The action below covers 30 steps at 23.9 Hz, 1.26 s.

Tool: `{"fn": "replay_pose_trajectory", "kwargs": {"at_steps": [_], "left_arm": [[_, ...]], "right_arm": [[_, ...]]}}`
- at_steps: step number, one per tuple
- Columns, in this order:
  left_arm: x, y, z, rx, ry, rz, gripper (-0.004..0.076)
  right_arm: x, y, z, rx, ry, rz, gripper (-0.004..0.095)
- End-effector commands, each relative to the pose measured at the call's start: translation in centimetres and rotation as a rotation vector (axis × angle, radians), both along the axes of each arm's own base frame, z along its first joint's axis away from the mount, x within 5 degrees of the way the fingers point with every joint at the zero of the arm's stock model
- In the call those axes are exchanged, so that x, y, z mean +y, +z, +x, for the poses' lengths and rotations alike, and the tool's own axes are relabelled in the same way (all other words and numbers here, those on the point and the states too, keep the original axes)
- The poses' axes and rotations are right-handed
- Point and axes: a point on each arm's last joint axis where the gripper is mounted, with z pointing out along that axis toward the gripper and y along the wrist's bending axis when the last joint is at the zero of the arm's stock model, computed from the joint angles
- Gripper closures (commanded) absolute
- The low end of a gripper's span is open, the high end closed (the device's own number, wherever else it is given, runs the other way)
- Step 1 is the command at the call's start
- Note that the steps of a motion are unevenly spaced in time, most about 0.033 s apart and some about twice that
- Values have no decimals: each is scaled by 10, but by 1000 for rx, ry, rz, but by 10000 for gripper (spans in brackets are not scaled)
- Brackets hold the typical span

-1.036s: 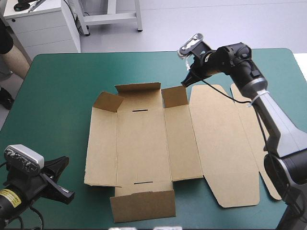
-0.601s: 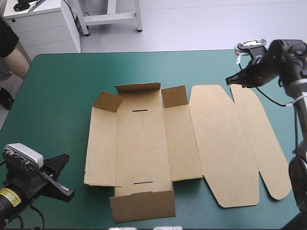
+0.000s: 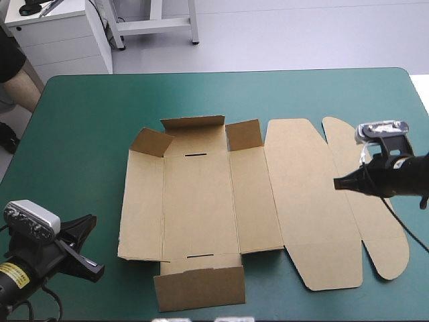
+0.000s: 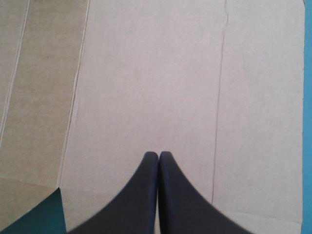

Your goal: Fold the box

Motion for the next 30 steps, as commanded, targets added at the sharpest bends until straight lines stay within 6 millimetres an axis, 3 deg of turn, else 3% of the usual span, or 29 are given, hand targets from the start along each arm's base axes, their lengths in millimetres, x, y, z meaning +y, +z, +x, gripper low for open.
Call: {"fn": "replay_pose_trajectory", "kwargs": {"at_steps": [1, 6, 10, 13, 19, 25, 30], "left_arm": [[-8, 10, 17, -21, 5, -30, 731], [-28, 11, 67, 150, 21, 3, 712], [-48, 29, 112, 257, 7, 68, 707], [-59, 44, 136, 288, -27, 113, 707], [-64, 55, 151, 337, -104, 99, 707], [-33, 57, 164, 379, -106, -63, 707], [16, 54, 166, 459, 8, -167, 708]], "right_arm": [[3, 4, -36, -113, -4, 25, 927], [5, -9, -84, -180, -8, 15, 926], [6, -24, -105, -191, -8, 8, 927], [3, -34, -108, -165, -13, -29, 927], [3, -37, -108, -156, -14, -31, 927], [3, -36, -108, -162, -16, -31, 927], [3, -36, -108, -162, -16, -31, 927]]}}
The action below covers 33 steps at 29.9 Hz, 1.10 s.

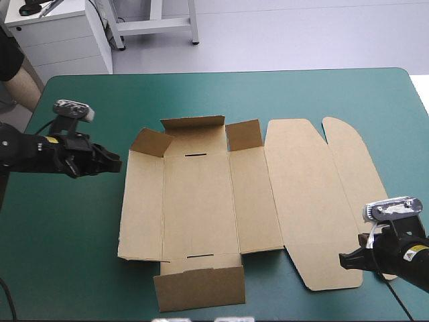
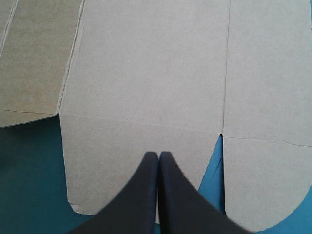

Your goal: Fold the box

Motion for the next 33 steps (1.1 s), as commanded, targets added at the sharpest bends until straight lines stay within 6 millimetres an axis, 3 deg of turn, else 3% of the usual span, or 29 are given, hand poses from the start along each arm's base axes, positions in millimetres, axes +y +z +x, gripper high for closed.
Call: {"fn": "replay_pose_trajectory", "kwargs": {"at_steps": [1, 8, 14, 17, 25, 27, 33], "left_arm": [[24, 14, -7, -20, 65, -86, 708], [69, 13, -11, -16, 285, -97, 708], [76, -15, -12, 82, 332, -136, 687], [74, -39, -14, 162, 332, -171, 592], [65, -103, -24, 324, 323, -270, 192], [62, -113, -27, 339, 306, -298, 150], [55, -135, -31, 332, 279, -357, 146]], "right_arm": [[0, 10, 3, -68, -9, 5, 927], [0, 10, 4, -72, -10, 5, 927], [0, 11, 4, -79, -11, 8, 927], [0, 11, 4, -79, -11, 8, 927], [0, 12, 5, -98, -16, 8, 927], [0, 12, 5, -98, -16, 8, 927], [-1, 12, 6, -100, -16, 8, 927]]}}
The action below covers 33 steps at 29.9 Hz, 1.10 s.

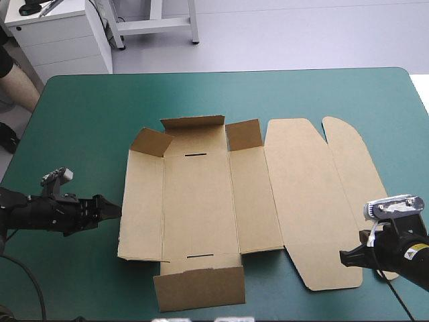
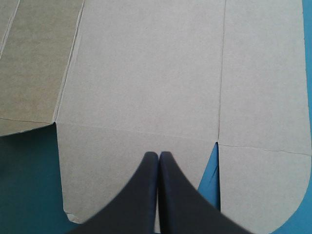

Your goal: Fold the box

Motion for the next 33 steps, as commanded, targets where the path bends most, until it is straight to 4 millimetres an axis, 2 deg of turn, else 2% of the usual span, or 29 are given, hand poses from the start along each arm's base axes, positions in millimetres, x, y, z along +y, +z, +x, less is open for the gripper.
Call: {"fn": "replay_pose_trajectory", "kwargs": {"at_steps": [1, 10, 22, 33], "left_arm": [[-6, 4, 0, -62, 9, -58, 146], [-10, -3, 7, -56, 10, -77, 146], [-46, -32, 29, 42, -138, -92, 146], [-66, -44, 40, 62, -142, -108, 162]], "right_arm": [[0, 11, 4, -73, -9, 11, 927], [1, 11, 4, -80, -8, 23, 927], [1, 12, 4, -84, -9, 23, 928], [1, 12, 4, -84, -9, 23, 928]]}}
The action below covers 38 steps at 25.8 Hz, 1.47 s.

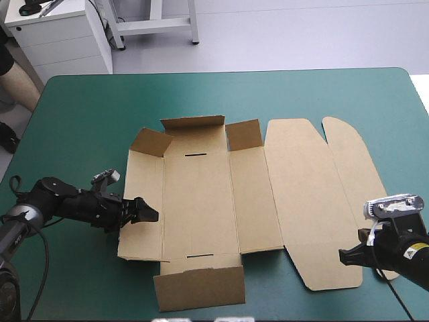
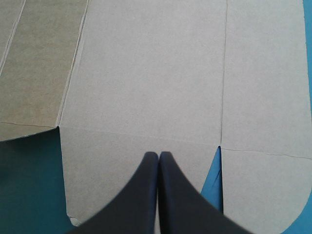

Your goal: Fold the box

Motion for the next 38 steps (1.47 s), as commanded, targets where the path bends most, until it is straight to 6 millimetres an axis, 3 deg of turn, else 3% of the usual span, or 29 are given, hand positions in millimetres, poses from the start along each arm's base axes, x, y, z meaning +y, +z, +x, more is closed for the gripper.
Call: {"fn": "replay_pose_trajectory", "kwargs": {"at_steps": [1, 4, 11, 20, 24, 29, 38], "left_arm": [[-6, 9, 5, -25, 27, -51, 176], [-7, 8, 7, -21, 40, -66, 286], [-7, 9, 8, -26, 53, -74, 729], [-8, 16, 10, -122, -63, -58, 731], [-9, 52, 22, -235, -171, -69, 731], [-8, 127, 40, -399, -307, 140, 731], [-32, 222, 49, -772, -426, 555, 731]], "right_arm": [[0, 11, 4, -72, -9, 13, 928], [0, 11, 4, -72, -9, 13, 928], [0, 11, 4, -75, -10, 13, 928], [-1, 12, 4, -81, -14, -3, 928], [-1, 35, 0, -147, -11, -10, 928], [0, 70, -11, -241, -5, -21, 928], [0, 73, -12, -243, -3, -24, 928]]}}
